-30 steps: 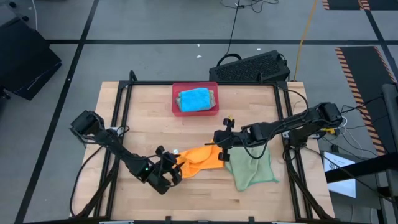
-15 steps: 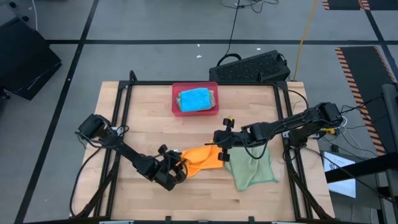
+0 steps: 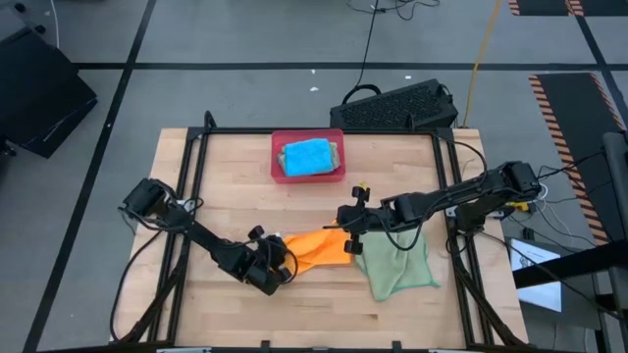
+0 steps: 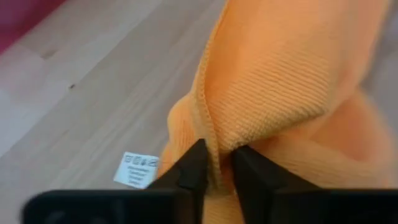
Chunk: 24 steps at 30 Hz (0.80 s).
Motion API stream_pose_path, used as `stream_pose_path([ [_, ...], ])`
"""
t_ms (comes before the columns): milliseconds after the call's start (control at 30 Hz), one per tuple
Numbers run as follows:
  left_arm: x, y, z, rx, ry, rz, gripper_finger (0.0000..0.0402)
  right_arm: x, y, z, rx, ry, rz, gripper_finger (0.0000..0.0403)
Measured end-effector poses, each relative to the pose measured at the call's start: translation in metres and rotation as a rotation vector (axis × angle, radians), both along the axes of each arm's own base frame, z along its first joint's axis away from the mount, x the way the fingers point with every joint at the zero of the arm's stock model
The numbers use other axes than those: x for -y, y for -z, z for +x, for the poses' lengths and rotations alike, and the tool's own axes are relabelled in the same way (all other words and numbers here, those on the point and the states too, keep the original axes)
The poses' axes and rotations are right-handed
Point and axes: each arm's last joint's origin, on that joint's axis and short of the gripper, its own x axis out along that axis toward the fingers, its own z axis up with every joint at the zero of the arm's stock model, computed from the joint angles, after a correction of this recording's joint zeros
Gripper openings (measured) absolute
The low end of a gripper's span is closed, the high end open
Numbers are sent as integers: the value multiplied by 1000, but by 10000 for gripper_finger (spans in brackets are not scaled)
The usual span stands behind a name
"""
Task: Fold microfiber towels
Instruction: Fold the yellow towel
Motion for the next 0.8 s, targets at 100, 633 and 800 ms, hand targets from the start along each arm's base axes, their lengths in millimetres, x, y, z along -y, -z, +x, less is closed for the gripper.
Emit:
stream_pose_path([
  [100, 3, -9, -4, 11, 17, -15, 30, 0, 1, -1, -15, -9, -11, 4],
  [633, 7, -27, -17, -19, 65, -34, 128, 1, 2, -5, -58, -31, -37, 4],
  [800, 6, -26, -19, -50, 77, -29, 138, 1, 2, -5, -58, -34, -39, 4],
])
